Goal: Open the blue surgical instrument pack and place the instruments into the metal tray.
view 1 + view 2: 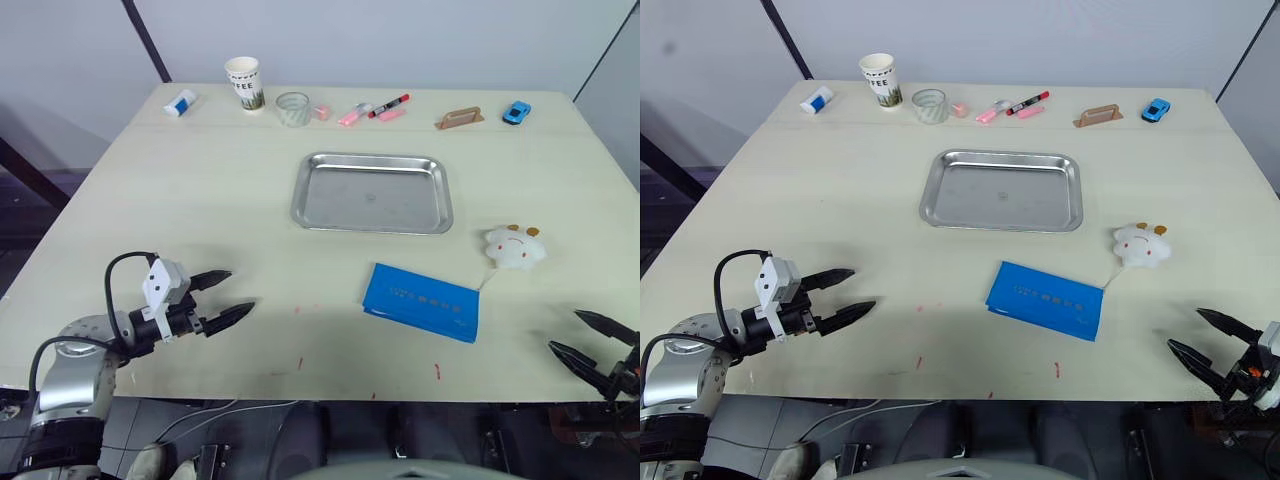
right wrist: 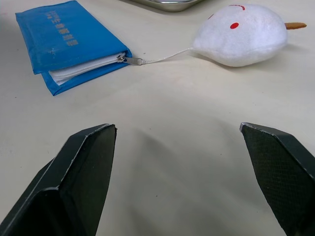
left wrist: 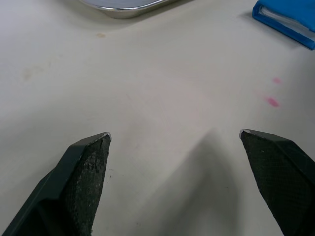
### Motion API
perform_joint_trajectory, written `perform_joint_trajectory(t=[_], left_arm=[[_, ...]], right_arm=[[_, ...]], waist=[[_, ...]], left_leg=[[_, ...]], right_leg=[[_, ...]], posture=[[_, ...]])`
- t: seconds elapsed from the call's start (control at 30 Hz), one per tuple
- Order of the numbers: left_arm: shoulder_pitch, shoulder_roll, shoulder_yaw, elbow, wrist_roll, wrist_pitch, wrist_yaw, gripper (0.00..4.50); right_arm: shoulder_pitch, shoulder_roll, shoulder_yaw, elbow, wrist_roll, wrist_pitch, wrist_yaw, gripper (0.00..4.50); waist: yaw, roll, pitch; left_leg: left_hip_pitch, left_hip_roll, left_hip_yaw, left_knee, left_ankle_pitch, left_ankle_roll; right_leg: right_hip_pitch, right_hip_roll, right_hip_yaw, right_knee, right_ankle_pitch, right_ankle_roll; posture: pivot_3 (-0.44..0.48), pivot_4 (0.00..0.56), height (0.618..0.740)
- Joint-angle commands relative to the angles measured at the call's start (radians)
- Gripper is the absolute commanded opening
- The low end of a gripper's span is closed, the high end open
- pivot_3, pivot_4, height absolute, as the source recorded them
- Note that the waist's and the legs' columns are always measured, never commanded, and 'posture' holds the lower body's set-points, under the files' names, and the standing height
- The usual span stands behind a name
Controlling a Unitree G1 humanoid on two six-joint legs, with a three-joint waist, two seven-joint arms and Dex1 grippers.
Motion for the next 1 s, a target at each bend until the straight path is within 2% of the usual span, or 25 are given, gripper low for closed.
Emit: perform_joint_trajectory(t=[0.03,0.37,0.57,0.73,0.83,0.87,0.93,1.0], left_arm=[[0.017,0.000,0.025,-0.036,-0.019,-0.009,0.005,4.50],[0.011,0.001,0.012,-0.022,-0.033,-0.017,-0.026,4.50],[-0.074,-0.004,-0.027,-0.007,-0.035,0.005,-0.060,4.50],[-0.187,-0.011,-0.118,0.054,0.019,-0.036,-0.104,4.50],[-0.267,-0.030,-0.172,0.109,0.040,-0.045,-0.133,4.50],[-0.297,-0.038,-0.193,0.130,0.046,-0.050,-0.151,4.24],[-0.351,-0.059,-0.232,0.168,0.059,-0.060,-0.185,3.64],[-0.403,-0.082,-0.273,0.208,0.078,-0.079,-0.221,2.79]], right_arm=[[-0.005,-0.022,-0.020,-0.028,0.015,0.023,0.007,4.41],[0.020,-0.040,-0.002,-0.122,-0.038,0.096,-0.055,4.41],[0.017,-0.032,0.013,-0.192,-0.042,0.142,-0.095,4.41],[0.005,-0.023,0.054,-0.282,-0.038,0.201,-0.133,4.41],[-0.001,-0.019,0.084,-0.320,-0.042,0.224,-0.146,3.57],[-0.002,-0.019,0.098,-0.332,-0.049,0.230,-0.150,3.24],[-0.009,-0.015,0.123,-0.353,-0.061,0.240,-0.166,2.21],[-0.024,-0.010,0.147,-0.370,-0.070,0.252,-0.184,1.31]], waist=[[0.000,0.000,0.000],[0.004,0.000,0.000],[0.003,0.000,0.000],[0.003,0.000,0.000],[0.003,0.000,0.000],[0.003,0.000,0.000],[0.007,0.000,0.000],[0.008,0.000,0.000]], left_leg=[[0.000,0.000,0.000,0.000,0.000,0.000],[0.000,0.000,0.000,0.000,0.000,0.000],[0.000,0.000,0.000,0.000,0.000,0.000],[0.000,0.000,0.000,0.000,0.000,0.000],[0.000,0.000,0.000,0.001,0.000,0.000],[0.000,0.000,0.000,0.001,0.000,0.000],[-0.001,0.000,0.000,0.001,0.000,0.000],[-0.001,0.000,0.000,0.002,0.000,0.000]], right_leg=[[0.000,0.000,0.000,0.000,0.000,0.000],[0.000,0.000,0.000,0.000,0.000,0.000],[0.000,0.000,0.000,0.000,0.000,0.000],[0.000,0.001,0.000,0.000,0.000,0.000],[0.000,0.001,0.001,0.000,0.000,0.000],[0.000,0.001,0.001,0.000,0.000,0.000],[0.000,0.001,0.000,0.000,0.000,0.000],[0.000,0.001,0.000,0.000,0.000,0.000]], posture=[[0.000,0.150,0.718],[0.000,0.150,0.718],[0.000,0.150,0.718],[0.000,0.150,0.718],[0.000,0.150,0.718],[0.000,0.150,0.718],[0.000,0.150,0.718],[0.000,0.150,0.718]])
